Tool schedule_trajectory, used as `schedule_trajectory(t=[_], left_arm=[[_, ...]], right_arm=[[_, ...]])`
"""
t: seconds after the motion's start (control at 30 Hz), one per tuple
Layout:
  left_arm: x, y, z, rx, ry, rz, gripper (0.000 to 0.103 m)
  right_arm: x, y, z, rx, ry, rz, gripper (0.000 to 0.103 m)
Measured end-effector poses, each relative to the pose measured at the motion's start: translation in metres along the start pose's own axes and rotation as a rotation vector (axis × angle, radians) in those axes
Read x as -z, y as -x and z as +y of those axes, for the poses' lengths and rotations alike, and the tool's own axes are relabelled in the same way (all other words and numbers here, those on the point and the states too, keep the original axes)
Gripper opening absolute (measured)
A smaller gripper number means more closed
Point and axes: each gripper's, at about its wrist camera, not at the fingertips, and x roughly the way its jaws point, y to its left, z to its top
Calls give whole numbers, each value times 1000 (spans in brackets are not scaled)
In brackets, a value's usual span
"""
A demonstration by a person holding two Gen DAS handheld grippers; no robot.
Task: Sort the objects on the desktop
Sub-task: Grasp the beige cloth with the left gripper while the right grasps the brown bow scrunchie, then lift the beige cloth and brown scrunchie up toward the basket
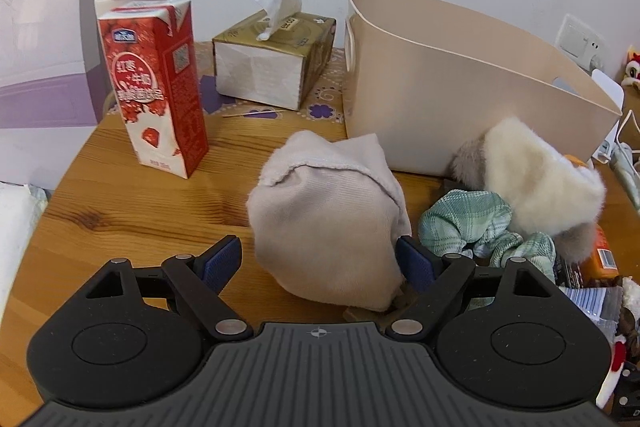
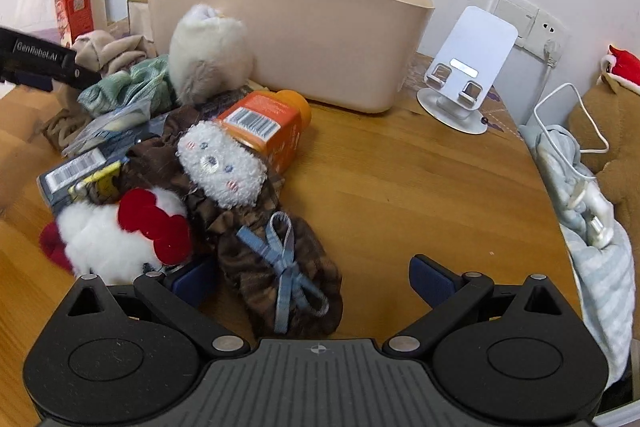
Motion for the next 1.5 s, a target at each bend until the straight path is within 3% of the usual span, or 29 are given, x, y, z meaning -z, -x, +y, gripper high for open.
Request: schedule_trajectory(t=[0.27, 0.43, 0.5, 0.6, 0.73, 0.87, 1.2, 1.5], left_arm=[[3, -21, 4, 55, 36, -1, 86], [6, -24, 5, 63, 35, -33, 86], [7, -24, 5, 65, 22, -36, 85], [7, -21, 4, 88, 10, -39, 70], [7, -16, 1, 73, -9, -49, 39], [9, -14, 2, 52, -3, -40, 27], [14, 6, 8, 22, 40, -28, 23], [15, 47, 11, 9, 37, -83, 22]], right_arm=[[-6, -12, 2, -58, -34, -49, 100], [-9, -15, 0, -128, -69, -78, 73], [-11, -14, 1, -132, -71, -85, 51], [-12, -14, 2, -126, -77, -82, 42], [-10, -9, 1, -140, -92, -79, 40], [-7, -2, -2, -139, -107, -85, 38], [-4, 26, -10, -148, -139, -141, 38], [-4, 52, -24, -123, -173, -199, 38]])
